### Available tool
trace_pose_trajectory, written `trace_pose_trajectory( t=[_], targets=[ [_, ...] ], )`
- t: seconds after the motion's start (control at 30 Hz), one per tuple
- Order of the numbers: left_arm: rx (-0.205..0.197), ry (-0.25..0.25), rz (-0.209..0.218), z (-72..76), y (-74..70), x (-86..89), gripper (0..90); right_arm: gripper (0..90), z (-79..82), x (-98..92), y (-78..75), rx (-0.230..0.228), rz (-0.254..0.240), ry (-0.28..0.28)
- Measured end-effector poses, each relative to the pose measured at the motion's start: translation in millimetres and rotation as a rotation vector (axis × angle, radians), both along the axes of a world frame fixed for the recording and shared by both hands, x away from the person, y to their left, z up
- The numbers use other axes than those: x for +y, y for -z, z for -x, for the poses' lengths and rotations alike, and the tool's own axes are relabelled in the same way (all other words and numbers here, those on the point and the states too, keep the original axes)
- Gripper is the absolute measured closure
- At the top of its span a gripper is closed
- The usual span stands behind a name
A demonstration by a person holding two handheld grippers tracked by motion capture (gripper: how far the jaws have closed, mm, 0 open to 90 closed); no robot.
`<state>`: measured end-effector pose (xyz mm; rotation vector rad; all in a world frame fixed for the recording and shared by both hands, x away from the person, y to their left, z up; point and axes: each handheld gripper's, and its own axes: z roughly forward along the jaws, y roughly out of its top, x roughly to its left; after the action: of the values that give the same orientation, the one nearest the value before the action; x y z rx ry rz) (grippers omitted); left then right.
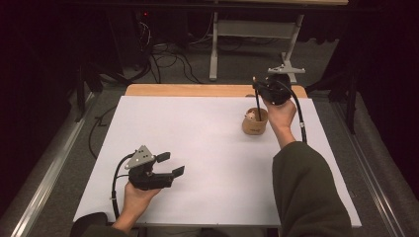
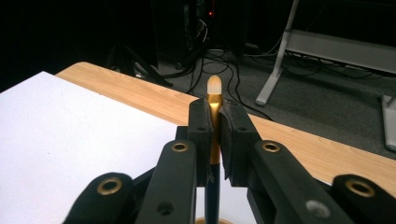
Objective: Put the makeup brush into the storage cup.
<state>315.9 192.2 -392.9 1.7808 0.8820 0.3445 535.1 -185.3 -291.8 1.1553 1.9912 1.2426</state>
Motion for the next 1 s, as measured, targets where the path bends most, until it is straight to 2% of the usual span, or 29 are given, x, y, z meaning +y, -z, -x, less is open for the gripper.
trace_pose_trajectory(
  t=[0.2, 0.43, 0.8, 0.83, 0.9, 1.0],
  targets=[
    [0.000, 0.003, -0.004, 0.9, -0.4, 0.5, 25.5, 85.3, -0.2, 0.2, 2.5, 0.006, 0.014, 0.002],
    [-0.001, 0.000, -0.004, 0.6, -0.4, 0.5, 25.6, 85.2, 1.5, 0.2, 2.9, 0.006, 0.054, -0.005],
    [0.000, -0.007, -0.004, 0.8, -0.5, 0.9, 25.6, 84.7, 4.3, -2.3, 7.5, 0.043, 0.087, -0.013],
    [-0.001, -0.007, -0.004, 0.8, -0.5, 1.1, 25.6, 82.8, 4.2, -2.6, 8.5, 0.058, 0.082, -0.016],
    [0.000, -0.011, 0.001, 0.9, -0.5, 1.2, 25.6, 70.3, 2.9, -3.9, 11.1, 0.093, 0.062, -0.030],
    [-0.001, -0.010, -0.001, 1.1, -0.5, 1.0, 25.5, 59.8, 3.5, -5.9, 13.8, 0.114, 0.042, -0.024]
  ],
)
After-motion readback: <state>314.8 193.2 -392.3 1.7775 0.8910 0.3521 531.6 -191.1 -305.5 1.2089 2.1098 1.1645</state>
